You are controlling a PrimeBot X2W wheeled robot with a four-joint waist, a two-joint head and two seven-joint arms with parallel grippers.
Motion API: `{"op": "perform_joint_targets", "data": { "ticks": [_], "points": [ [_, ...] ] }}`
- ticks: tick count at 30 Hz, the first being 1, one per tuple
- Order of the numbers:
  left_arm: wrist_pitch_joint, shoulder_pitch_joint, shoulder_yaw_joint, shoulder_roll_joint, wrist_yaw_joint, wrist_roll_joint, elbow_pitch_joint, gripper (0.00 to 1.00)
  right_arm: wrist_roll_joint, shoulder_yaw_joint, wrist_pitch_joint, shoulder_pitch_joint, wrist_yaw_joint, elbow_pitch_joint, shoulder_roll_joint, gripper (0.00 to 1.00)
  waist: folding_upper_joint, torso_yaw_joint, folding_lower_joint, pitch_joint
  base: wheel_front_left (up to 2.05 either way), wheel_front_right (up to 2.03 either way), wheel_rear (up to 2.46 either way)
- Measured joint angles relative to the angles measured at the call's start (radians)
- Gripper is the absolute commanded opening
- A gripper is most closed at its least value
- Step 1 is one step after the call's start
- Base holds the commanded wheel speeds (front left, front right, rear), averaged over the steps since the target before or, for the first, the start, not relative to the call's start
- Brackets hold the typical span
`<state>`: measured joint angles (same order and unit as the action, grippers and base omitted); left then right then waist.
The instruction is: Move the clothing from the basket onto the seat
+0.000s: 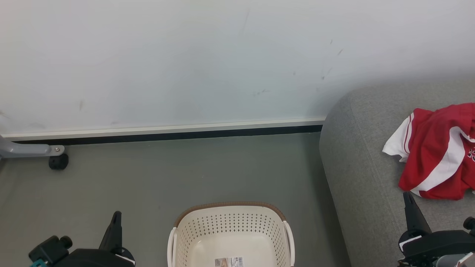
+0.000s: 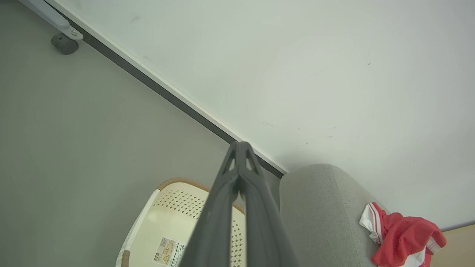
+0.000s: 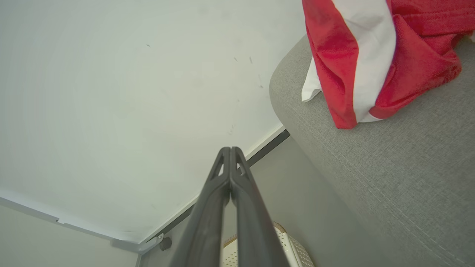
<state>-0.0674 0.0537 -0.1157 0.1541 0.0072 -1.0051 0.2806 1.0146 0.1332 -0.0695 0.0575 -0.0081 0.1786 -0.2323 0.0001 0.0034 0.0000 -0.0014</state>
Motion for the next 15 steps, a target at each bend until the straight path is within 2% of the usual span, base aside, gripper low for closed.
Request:
{"op": "perform_joint_targets", "data": {
  "ticks": [15],
  "points": [
    [0.049, 0.006, 0.055, -0.03, -0.035, -0.162, 0.004, 0.0, 0.156, -0.072, 0.051, 0.012, 0.035, 0.033, 0.052, 0.0, 0.0, -0.001, 0.0, 0.001, 0.0, 0.0, 0.0]
  ]
}}
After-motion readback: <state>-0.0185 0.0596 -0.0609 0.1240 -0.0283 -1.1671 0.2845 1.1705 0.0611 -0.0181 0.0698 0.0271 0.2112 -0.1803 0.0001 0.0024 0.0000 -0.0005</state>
